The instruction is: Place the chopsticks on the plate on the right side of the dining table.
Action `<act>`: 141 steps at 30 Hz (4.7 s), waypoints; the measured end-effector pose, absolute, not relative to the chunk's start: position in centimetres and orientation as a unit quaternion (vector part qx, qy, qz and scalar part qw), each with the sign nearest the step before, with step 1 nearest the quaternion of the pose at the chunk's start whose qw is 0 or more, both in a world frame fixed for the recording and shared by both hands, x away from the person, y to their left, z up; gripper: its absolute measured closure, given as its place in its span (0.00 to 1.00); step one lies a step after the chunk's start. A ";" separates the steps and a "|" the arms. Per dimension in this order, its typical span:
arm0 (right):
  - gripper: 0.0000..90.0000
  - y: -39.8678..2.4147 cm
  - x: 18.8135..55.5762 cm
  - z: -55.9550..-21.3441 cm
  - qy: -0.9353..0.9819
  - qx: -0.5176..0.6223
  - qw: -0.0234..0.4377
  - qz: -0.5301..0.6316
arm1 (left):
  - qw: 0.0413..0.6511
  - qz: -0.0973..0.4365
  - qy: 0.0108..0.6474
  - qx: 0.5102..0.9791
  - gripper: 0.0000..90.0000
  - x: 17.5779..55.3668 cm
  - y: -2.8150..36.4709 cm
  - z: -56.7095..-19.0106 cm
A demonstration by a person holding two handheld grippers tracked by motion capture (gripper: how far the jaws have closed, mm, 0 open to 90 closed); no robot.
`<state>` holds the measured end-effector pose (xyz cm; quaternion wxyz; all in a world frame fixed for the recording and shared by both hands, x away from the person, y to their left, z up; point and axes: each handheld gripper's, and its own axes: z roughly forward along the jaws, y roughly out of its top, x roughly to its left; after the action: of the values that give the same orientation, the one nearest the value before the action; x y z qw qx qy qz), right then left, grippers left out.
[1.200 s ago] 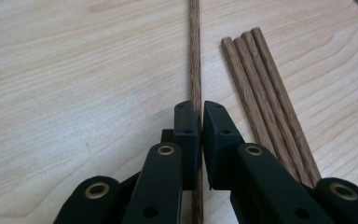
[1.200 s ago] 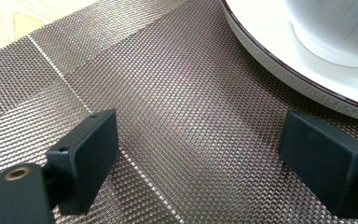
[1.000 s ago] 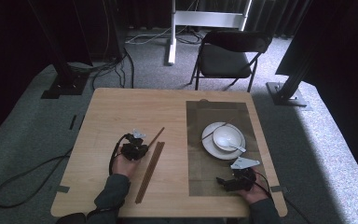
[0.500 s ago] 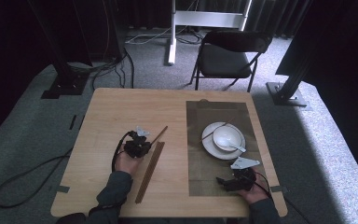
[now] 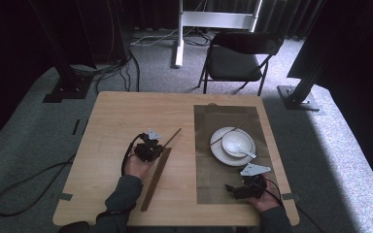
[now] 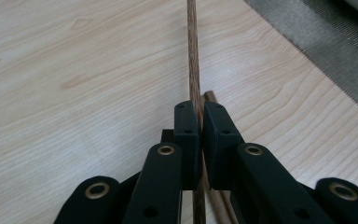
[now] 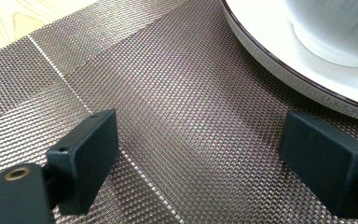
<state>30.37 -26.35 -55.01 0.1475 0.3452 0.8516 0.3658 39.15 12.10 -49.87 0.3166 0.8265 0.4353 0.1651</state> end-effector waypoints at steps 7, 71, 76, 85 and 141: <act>0.13 -26.3 30.4 -55.0 0.852 0.345 0.147 0.366 | 0.323 0.163 0.426 0.829 0.94 39.3 11.2 -49.5; 0.13 -26.4 30.4 -55.0 0.852 0.345 0.147 0.366 | 0.374 0.141 0.361 0.843 0.94 41.1 4.1 -48.0; 0.13 -26.4 30.4 -55.0 0.852 0.345 0.147 0.366 | 0.373 0.143 0.352 0.846 0.94 41.2 3.6 -47.9; 0.13 -26.4 30.4 -55.0 0.852 0.345 0.147 0.366 | 0.376 0.142 0.348 0.847 0.94 41.5 3.1 -47.6; 0.13 -26.4 30.4 -55.0 0.852 0.345 0.148 0.366 | 0.390 0.127 0.314 0.856 0.94 43.8 -1.5 -47.3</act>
<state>30.38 -26.35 -55.02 0.1475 0.3447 0.8516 0.3664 43.78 -1.47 -47.30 0.3901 0.8563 0.3139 0.1266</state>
